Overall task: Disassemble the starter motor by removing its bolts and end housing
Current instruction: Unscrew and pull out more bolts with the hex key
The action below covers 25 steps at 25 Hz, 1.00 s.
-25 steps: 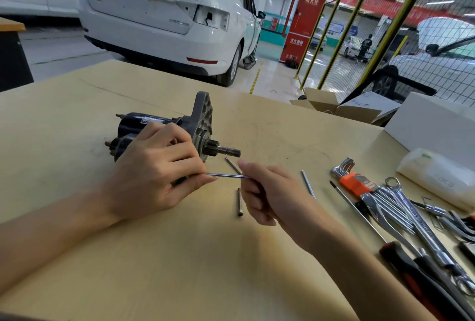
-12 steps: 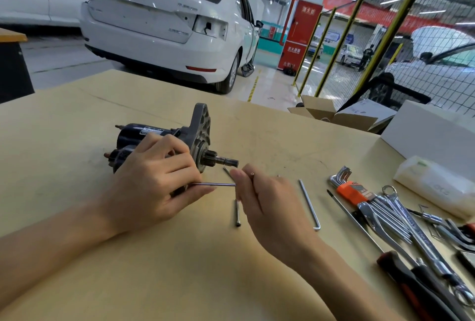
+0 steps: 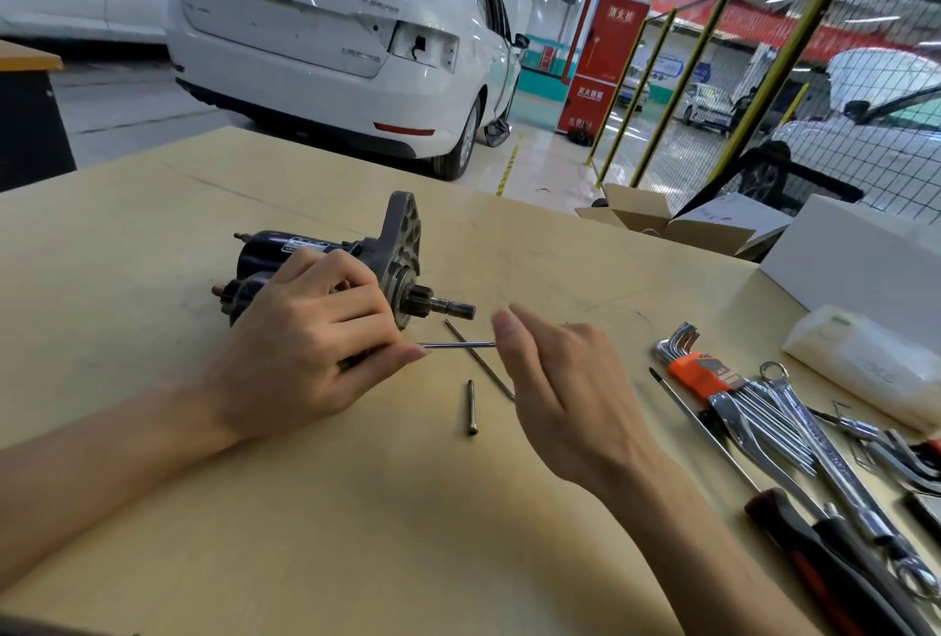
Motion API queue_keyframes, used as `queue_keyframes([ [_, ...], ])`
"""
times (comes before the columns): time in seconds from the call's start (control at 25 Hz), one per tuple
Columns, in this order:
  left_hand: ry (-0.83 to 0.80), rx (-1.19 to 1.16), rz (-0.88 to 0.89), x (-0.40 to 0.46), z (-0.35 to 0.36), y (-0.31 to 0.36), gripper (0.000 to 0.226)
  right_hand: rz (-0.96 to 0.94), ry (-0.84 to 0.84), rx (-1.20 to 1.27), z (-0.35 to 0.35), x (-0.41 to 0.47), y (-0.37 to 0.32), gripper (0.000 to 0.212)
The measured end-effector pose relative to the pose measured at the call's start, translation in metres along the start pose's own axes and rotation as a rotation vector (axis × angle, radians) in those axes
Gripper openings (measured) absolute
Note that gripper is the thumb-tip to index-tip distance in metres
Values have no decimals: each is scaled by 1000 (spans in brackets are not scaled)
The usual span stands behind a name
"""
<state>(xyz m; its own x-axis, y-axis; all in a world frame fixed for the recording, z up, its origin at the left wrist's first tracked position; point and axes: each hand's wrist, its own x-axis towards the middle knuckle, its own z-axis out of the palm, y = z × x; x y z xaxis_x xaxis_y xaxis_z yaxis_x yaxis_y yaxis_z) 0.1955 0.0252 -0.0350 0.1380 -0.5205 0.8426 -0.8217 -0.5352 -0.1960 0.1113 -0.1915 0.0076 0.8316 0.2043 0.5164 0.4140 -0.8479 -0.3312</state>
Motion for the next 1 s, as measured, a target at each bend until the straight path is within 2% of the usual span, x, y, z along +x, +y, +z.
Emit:
queue_keyframes([
  [0.16,0,-6,2,-1,0,-1,37,23,1,79,1,0,1,51],
  [0.32,-1,-10,-3,-2,1,0,38,143,-20,354,8,-1,-2,57],
  [0.4,-1,-15,-12,-1,0,0,38,157,-5,445,9,-2,-1,49],
  [0.56,0,-37,-32,-1,-1,0,38,138,-40,555,13,-5,2,16],
  [0.8,-13,-56,-25,0,-3,1,37,89,21,587,17,-3,3,32],
  [1.0,-28,-42,-28,-1,-4,2,36,84,35,547,20,-4,6,34],
])
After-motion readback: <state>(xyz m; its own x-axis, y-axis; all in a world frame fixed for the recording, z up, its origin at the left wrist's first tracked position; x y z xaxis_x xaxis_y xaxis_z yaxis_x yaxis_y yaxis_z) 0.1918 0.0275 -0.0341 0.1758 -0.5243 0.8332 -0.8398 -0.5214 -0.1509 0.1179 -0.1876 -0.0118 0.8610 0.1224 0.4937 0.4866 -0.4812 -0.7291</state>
